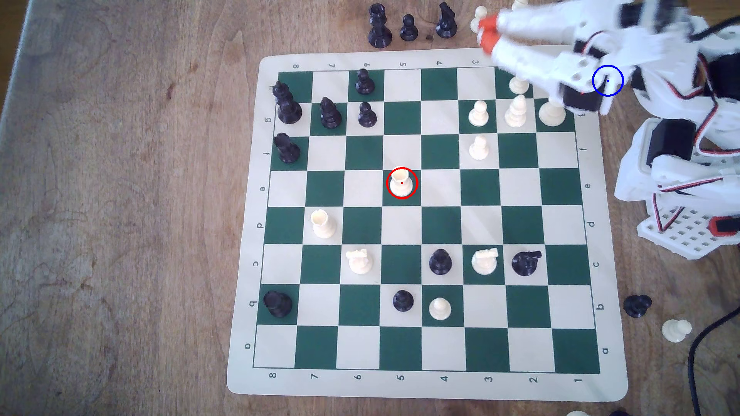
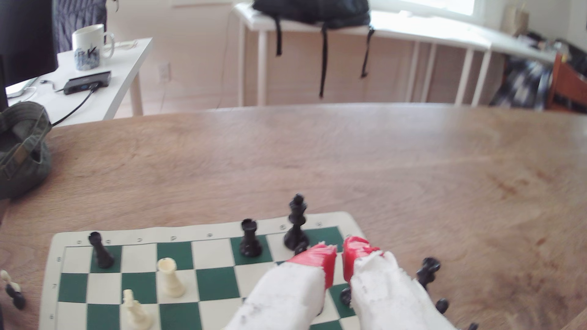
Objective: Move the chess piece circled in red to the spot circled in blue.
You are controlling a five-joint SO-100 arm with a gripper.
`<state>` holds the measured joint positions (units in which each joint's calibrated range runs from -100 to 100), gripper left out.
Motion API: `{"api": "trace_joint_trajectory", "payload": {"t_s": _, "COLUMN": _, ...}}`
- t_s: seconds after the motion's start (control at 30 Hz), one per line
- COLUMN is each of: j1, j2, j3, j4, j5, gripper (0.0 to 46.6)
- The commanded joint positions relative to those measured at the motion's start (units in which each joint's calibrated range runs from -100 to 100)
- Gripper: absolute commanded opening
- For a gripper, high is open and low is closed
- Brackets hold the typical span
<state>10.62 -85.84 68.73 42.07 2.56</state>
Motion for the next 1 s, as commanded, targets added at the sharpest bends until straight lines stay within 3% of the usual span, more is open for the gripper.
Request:
{"api": "trace_joint_trajectory", "payload": {"t_s": 0.0, "j1": -3.38, "j2": 18.18, "j3": -15.69, "j4": 3.3, "j5": -5.81, "gripper": 8.9}}
{"api": "trace_joint_trajectory", "payload": {"t_s": 0.17, "j1": -5.11, "j2": 24.63, "j3": -17.32, "j4": 1.34, "j5": -8.79, "gripper": 14.5}}
{"api": "trace_joint_trajectory", "payload": {"t_s": 0.3, "j1": -5.26, "j2": 32.95, "j3": -22.04, "j4": 4.94, "j5": -9.67, "gripper": 18.3}}
{"api": "trace_joint_trajectory", "payload": {"t_s": 0.67, "j1": -7.53, "j2": 55.53, "j3": -42.35, "j4": 18.29, "j5": -12.41, "gripper": 19.4}}
{"api": "trace_joint_trajectory", "payload": {"t_s": 0.97, "j1": -8.31, "j2": 71.83, "j3": -55.31, "j4": 25.74, "j5": -11.97, "gripper": 20.9}}
